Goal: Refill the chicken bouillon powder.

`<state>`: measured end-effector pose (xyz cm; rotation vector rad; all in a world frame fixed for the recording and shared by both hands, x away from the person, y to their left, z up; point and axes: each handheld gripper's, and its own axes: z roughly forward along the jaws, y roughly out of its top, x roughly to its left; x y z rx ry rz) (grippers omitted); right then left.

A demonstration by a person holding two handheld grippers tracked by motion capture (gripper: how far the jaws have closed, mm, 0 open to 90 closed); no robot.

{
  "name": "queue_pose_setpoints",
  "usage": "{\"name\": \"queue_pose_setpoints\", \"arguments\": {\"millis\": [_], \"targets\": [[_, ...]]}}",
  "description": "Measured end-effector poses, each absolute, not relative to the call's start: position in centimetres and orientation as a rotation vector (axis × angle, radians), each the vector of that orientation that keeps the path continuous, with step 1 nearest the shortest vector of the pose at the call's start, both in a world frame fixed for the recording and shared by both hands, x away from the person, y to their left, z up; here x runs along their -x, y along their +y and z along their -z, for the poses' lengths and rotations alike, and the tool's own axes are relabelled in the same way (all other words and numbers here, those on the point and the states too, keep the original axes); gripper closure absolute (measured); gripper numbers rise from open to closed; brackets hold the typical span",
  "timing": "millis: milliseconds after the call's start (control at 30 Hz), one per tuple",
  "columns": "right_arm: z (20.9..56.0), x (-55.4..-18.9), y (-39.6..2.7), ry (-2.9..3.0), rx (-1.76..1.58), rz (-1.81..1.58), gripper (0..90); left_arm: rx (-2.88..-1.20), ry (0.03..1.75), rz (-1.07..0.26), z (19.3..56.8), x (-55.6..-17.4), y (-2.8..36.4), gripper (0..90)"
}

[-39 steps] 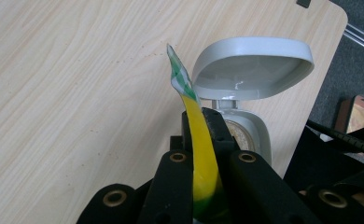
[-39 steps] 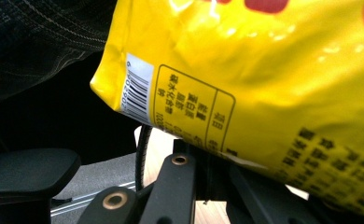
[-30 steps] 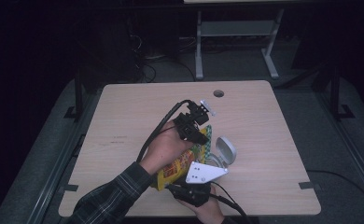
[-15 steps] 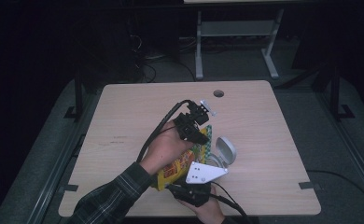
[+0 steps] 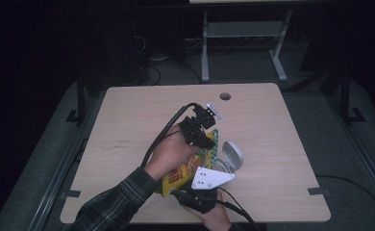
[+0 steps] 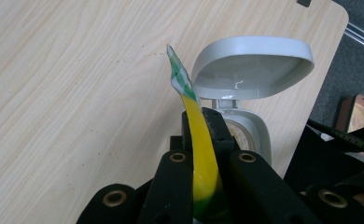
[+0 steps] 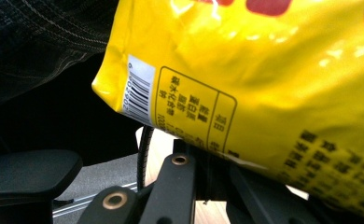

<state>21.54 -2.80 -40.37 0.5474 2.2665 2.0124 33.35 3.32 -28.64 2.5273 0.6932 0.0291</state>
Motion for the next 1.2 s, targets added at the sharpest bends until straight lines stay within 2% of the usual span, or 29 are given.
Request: {"name": "queue_pose_setpoints", "arguments": {"millis": [1200], "targets": [[40.31, -21.57, -2.88, 2.260, -0.551, -2.019, 90.0, -2.529, 0.689, -0.028, 28.54, -33.38, 3.15, 89.7]]}}
